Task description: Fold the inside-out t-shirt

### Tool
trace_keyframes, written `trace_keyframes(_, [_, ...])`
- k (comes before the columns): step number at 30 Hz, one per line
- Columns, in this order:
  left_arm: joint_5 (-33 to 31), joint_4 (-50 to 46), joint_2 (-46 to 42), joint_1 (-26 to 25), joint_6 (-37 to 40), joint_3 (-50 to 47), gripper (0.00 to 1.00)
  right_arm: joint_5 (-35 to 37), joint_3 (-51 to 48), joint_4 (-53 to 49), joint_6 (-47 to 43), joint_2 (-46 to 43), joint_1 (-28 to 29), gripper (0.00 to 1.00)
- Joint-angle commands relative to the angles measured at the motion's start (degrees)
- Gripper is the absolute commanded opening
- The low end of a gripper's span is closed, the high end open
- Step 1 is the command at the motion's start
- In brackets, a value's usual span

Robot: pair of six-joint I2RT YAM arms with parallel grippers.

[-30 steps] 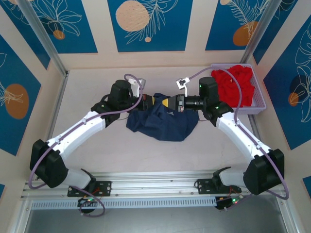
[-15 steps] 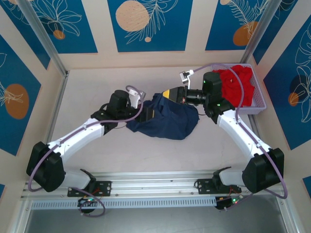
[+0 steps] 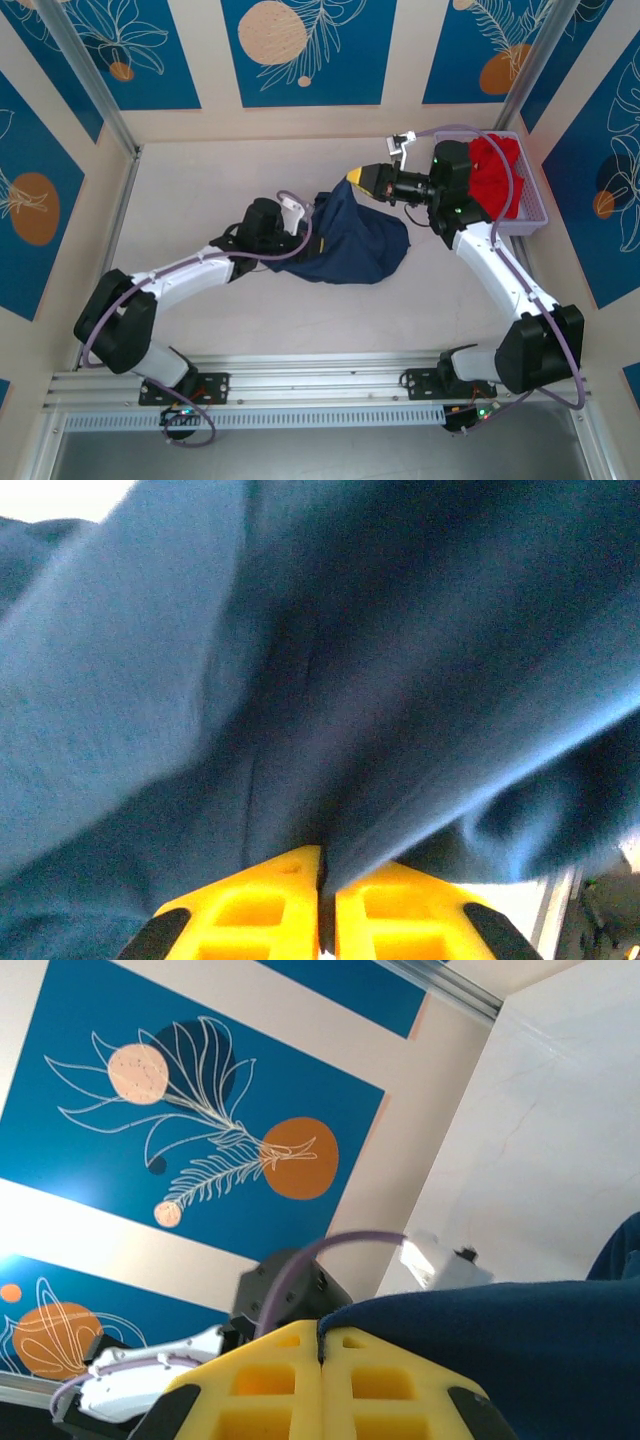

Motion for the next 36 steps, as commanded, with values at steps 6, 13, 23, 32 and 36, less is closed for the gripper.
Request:
trace_keyframes(6, [-5.13, -3.25, -6.21, -0.52, 4.06, -0.58, 0.43, -3.65, 3.14, -5.25, -2.09, 0.37, -1.19, 0.0])
trace_keyframes(13, [-5.26, -7.88, -8.07, -0.46, 8.82, 5.55, 0.55, -8.27, 5.44, -14.56, -9.9, 1.18, -1.82, 0.0])
trace_keyframes(23, [1.89, -8.77, -0.06, -0.51, 9.64, 15.29, 0.59, -9.52, 5.54, -15.98, -11.28, 1.22, -1.8, 0.0])
trace_keyframes(32, [13.51, -7.69, 5.01, 0.29, 4.56, 21.11, 0.0, -8.38, 9.42, -26.15, -16.44, 4.18, -4.38, 0.0])
trace_keyframes(36, [19.16, -2.58, 1.32, 1.07, -7.99, 17.25, 0.0, 15.42, 14.81, -40.0, -25.04, 5.05, -3.92, 0.25])
